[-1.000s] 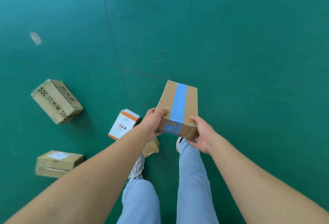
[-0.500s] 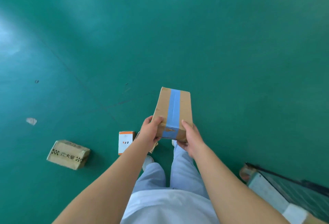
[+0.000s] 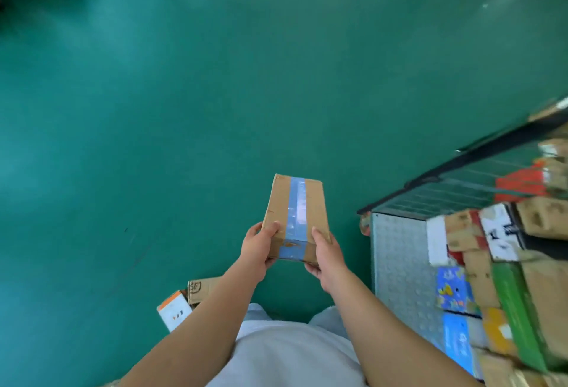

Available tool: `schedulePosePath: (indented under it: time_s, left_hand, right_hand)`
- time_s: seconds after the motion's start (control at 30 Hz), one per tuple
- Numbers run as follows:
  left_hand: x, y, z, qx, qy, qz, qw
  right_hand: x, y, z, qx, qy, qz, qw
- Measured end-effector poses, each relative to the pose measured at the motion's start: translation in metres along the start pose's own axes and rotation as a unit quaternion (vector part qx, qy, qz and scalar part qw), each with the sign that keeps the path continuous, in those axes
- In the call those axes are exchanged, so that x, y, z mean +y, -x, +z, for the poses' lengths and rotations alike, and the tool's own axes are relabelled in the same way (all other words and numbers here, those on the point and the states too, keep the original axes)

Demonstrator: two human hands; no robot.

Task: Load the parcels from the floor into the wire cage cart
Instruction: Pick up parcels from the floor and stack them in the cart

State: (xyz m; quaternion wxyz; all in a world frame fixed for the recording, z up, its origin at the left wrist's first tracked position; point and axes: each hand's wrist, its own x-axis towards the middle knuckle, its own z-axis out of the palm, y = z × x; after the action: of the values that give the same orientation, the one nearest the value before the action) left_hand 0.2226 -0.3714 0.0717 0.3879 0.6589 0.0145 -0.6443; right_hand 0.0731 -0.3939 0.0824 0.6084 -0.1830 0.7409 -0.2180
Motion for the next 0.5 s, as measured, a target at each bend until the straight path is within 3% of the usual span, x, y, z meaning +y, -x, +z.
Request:
schedulePosePath:
  time_s: [0.5]
  left_hand:
    - [-0.123,0.068,0.274,-0.125,-0.201,0.036,0.971]
  right_hand:
    - [0.025,-0.027,-0.307,0.111,-0.200,-0.012,0.973]
